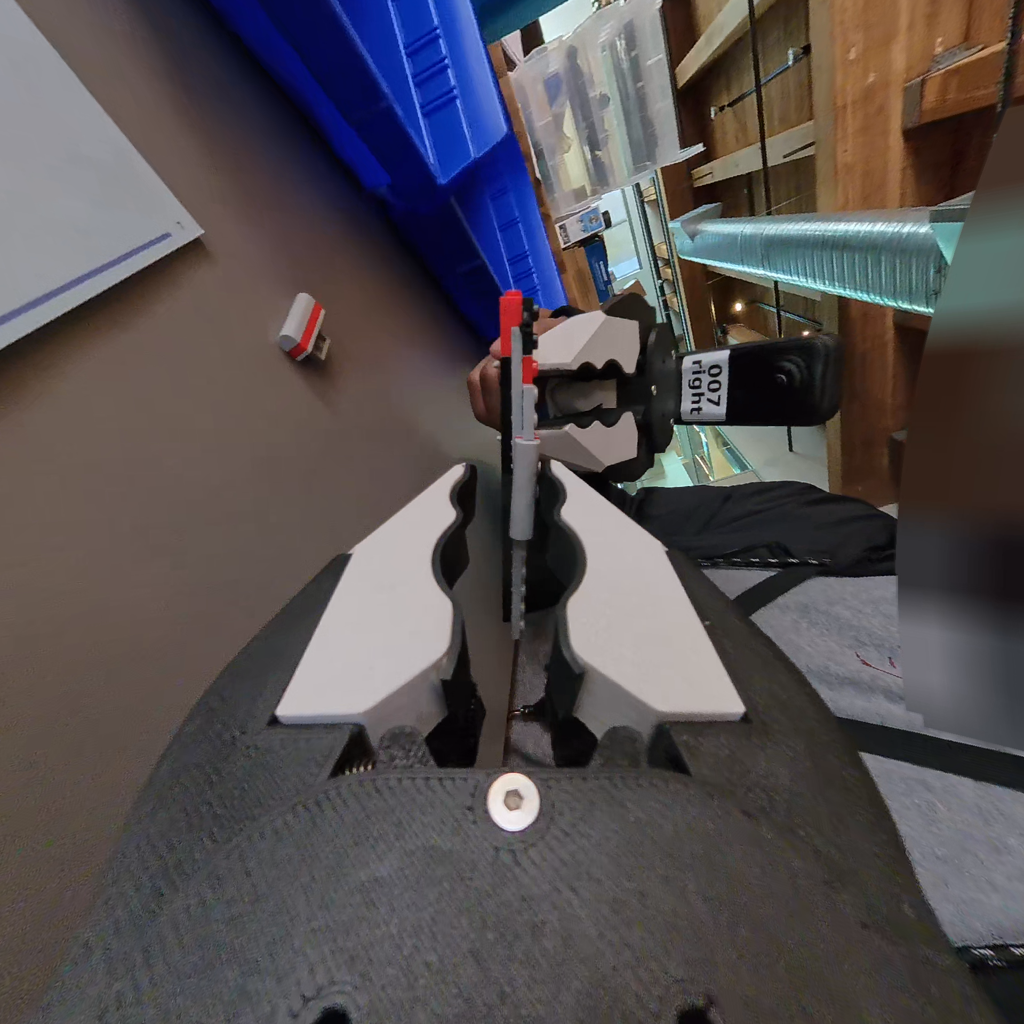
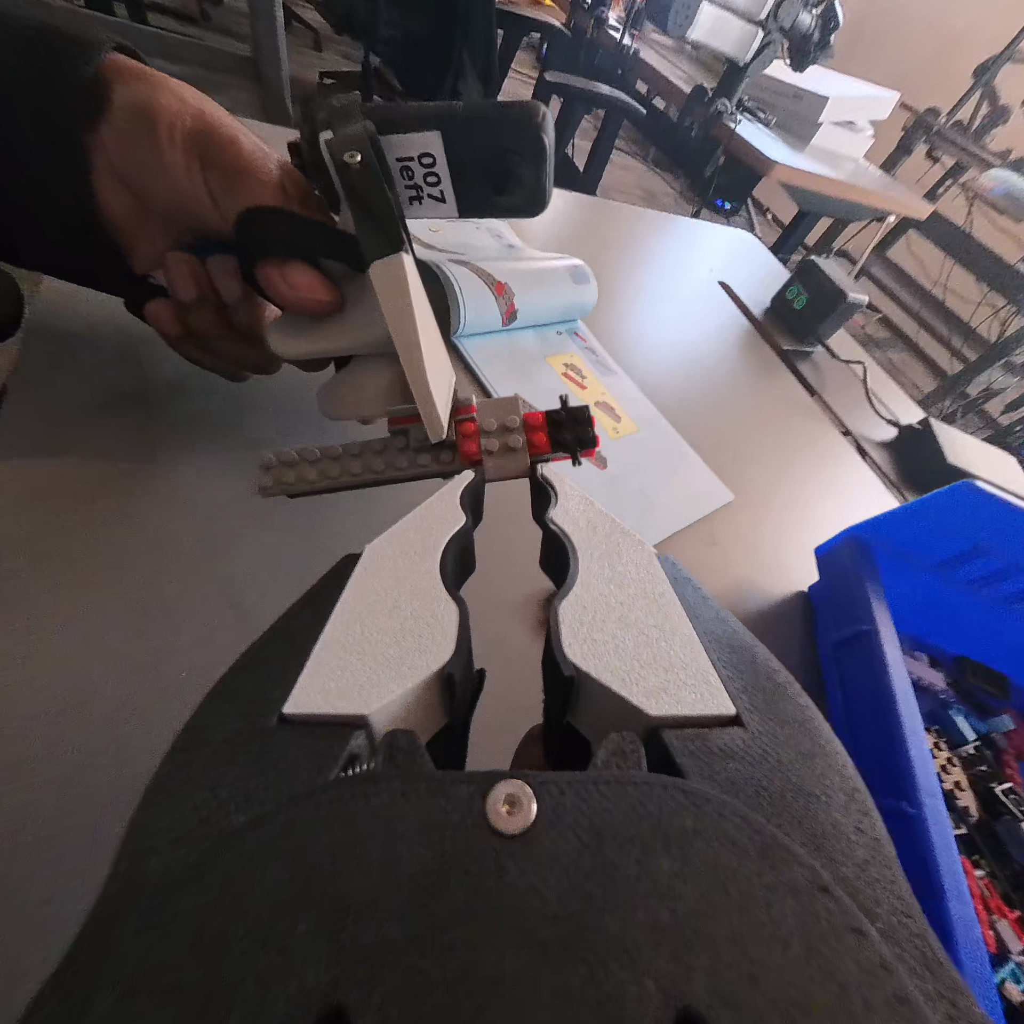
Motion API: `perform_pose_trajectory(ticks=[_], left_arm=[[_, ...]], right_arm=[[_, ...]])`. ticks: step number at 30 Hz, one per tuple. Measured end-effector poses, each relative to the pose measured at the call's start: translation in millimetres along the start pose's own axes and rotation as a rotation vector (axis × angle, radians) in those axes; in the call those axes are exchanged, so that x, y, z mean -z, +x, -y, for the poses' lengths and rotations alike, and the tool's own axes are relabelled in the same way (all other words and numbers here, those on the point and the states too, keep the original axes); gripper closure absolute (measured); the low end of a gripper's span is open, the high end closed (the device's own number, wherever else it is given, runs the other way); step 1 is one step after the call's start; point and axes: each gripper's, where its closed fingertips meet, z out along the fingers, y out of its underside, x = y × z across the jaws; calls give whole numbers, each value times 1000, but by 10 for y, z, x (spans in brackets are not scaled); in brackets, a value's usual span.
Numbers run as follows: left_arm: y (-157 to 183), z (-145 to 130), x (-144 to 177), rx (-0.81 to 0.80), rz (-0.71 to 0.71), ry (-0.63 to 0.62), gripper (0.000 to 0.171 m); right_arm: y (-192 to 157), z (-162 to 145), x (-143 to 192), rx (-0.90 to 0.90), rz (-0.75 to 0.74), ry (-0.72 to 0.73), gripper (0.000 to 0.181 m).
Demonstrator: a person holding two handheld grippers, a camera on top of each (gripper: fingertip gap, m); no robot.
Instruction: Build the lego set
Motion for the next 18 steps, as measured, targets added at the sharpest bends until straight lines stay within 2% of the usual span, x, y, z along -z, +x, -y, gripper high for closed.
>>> perform_pose_trajectory(ticks=[2, 18], left_arm=[[60, 3, 8, -19, -20, 4, 159], [139, -14, 33, -58, -28, 48, 161]], right_arm=[[0, 32, 4, 24, -12, 3, 162], [-39, 133, 37, 41, -9, 47, 163]])
